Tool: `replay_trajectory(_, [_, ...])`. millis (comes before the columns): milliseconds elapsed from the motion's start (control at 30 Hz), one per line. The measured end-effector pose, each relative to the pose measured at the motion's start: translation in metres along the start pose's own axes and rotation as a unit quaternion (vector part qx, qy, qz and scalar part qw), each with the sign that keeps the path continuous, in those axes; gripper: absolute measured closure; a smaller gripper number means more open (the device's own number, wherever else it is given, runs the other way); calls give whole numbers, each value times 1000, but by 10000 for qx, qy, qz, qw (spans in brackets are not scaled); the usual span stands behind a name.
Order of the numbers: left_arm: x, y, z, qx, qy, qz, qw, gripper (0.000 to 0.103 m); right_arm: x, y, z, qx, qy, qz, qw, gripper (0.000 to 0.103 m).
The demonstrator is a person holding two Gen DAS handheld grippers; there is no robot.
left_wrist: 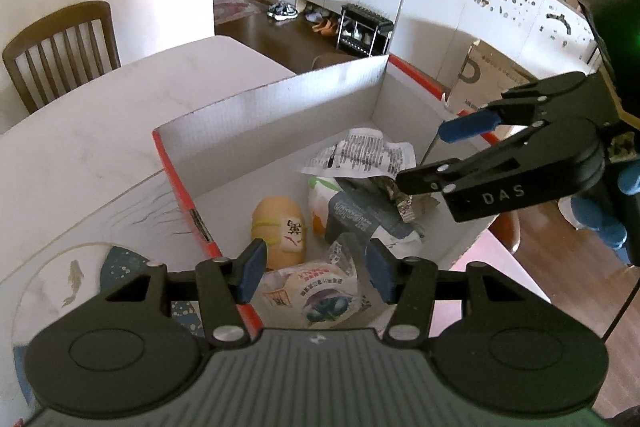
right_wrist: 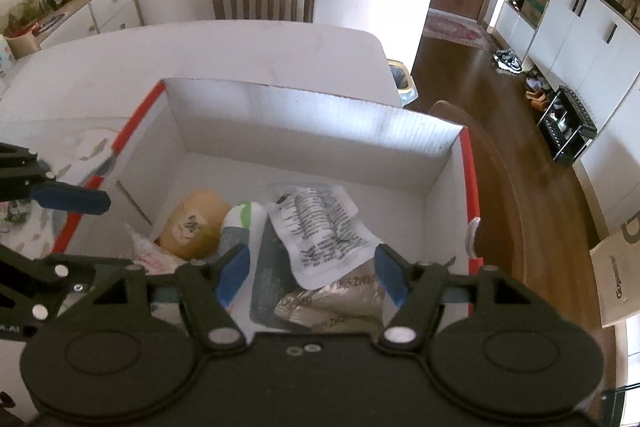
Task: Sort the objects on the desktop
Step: 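Lower the bread bag and white packet into the box and open both grippers, then withdraw both tools from the box back over the remaining table items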
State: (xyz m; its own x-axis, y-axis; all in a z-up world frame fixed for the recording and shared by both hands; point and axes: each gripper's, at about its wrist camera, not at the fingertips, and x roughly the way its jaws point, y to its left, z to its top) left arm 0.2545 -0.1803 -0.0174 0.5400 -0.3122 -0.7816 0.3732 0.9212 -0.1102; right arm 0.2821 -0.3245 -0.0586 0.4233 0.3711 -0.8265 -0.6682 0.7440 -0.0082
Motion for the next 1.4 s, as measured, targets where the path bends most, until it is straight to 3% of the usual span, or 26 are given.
replay_trajectory(400, [-38,5,-15,-81,-351,41,9993,49,-37,20,-9,65,-334,116,9994,31])
replay_trajectory(700, [-59,17,-31,-82,-433,61,9990,49,-47,43,-13,62,-425,51,9991,30])
replay_trajectory(1400, [-106,62,-87,-116,-453,-1,9989,49,-52,115,-19,186,-420,205,9987,13])
